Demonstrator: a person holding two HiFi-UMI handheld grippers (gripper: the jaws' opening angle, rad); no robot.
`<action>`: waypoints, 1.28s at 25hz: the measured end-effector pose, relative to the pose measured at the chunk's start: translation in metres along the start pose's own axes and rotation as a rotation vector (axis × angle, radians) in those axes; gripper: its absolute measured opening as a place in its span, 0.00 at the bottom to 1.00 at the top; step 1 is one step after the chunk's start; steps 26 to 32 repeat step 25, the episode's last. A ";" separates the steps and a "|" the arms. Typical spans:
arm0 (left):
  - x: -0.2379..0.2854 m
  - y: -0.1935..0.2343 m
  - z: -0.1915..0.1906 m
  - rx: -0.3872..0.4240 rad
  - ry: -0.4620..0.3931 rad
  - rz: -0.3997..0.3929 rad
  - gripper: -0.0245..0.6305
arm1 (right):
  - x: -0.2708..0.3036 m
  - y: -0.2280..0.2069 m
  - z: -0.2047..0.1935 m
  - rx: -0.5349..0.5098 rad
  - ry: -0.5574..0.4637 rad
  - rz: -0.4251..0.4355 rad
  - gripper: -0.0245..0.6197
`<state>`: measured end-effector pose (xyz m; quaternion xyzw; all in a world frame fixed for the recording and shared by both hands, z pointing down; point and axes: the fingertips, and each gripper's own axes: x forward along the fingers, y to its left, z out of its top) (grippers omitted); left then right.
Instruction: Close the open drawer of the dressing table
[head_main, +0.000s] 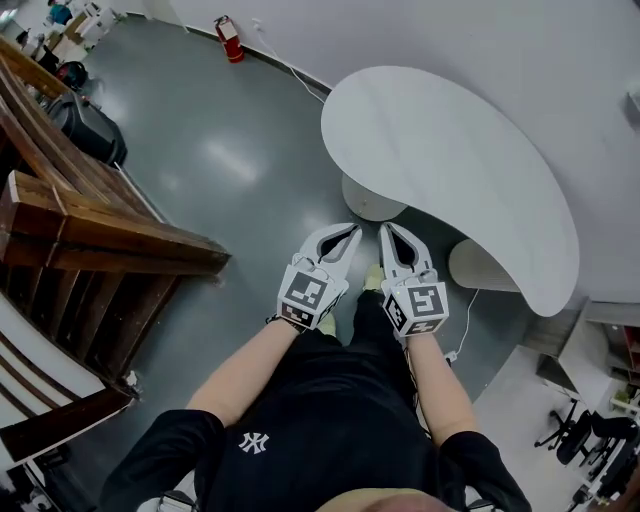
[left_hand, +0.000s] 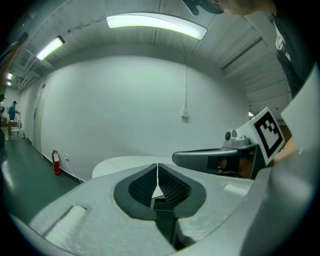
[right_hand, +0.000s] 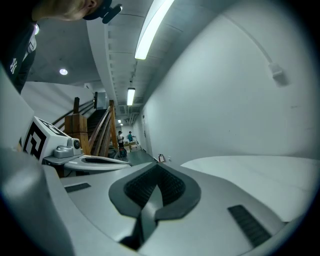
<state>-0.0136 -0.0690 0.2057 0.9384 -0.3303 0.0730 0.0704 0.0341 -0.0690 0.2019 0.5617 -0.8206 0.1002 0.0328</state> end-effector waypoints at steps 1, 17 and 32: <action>-0.005 0.000 0.005 0.003 -0.003 0.004 0.06 | -0.001 0.005 0.005 -0.010 -0.005 0.003 0.06; -0.032 0.002 0.060 0.032 -0.089 0.031 0.06 | -0.010 0.030 0.055 -0.054 -0.086 0.027 0.06; -0.030 0.004 0.067 0.034 -0.091 0.042 0.06 | -0.011 0.030 0.061 -0.059 -0.087 0.036 0.06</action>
